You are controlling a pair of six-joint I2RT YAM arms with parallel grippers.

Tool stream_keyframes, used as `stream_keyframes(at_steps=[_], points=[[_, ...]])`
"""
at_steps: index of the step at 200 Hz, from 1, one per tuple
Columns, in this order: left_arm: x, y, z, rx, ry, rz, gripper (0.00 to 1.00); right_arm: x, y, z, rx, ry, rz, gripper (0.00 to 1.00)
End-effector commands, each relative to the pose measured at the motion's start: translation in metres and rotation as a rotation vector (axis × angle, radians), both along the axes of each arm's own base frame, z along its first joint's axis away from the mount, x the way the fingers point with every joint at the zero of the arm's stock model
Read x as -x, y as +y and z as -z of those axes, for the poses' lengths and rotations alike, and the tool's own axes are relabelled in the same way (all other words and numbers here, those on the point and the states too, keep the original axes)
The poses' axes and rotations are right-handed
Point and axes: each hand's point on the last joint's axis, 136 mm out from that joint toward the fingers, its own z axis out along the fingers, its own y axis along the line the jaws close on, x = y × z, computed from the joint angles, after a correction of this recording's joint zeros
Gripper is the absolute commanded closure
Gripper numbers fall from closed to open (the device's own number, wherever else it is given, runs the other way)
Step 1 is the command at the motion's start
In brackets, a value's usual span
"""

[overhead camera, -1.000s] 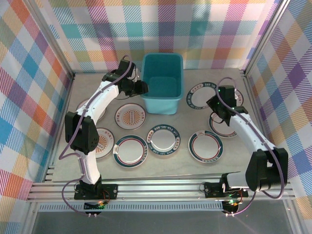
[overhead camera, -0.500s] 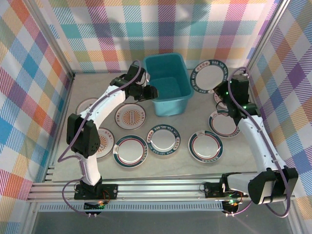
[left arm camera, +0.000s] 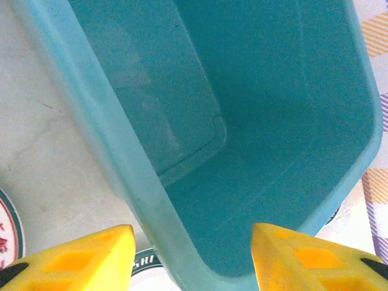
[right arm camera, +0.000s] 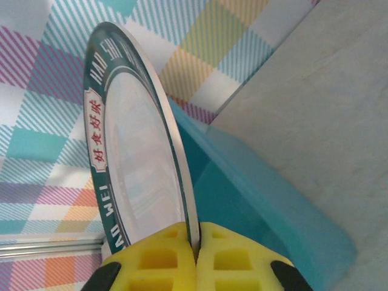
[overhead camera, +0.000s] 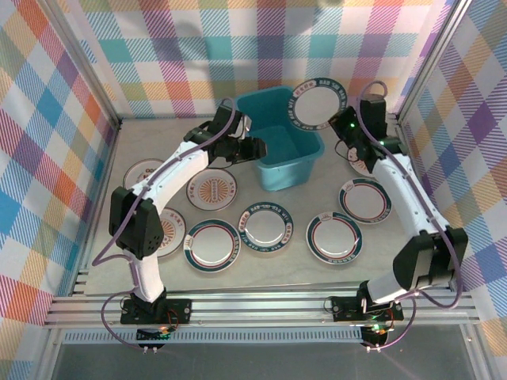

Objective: Place the plates into the plastic bin on the countertop

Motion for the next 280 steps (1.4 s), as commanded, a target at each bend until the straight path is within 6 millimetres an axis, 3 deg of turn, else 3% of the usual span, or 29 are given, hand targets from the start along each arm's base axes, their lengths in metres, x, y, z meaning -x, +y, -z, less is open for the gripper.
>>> stream_keyframes(at_steps=[1,65,117,191,255,280], points=[[-0.003,0.02,-0.043,-0.009,-0.109,-0.039,0.42,-0.01,0.02,-0.028,-0.075,-0.034,0.01,1.0],[-0.059,0.081,-0.061,0.03,-0.14,-0.125,0.38,-0.023,0.063,0.018,-0.111,0.169,0.142,1.0],[-0.087,0.131,-0.054,0.054,-0.131,-0.209,0.38,-0.028,0.081,0.054,-0.12,0.297,0.235,1.0],[-0.103,0.172,-0.04,0.036,-0.117,-0.27,0.38,-0.051,0.11,0.092,-0.129,0.359,0.296,1.0],[-0.104,0.192,-0.022,0.014,-0.082,-0.305,0.38,-0.069,0.133,0.098,-0.126,0.34,0.301,1.0],[-0.102,0.196,-0.017,0.008,-0.071,-0.312,0.38,-0.078,0.138,0.109,-0.124,0.344,0.308,1.0]])
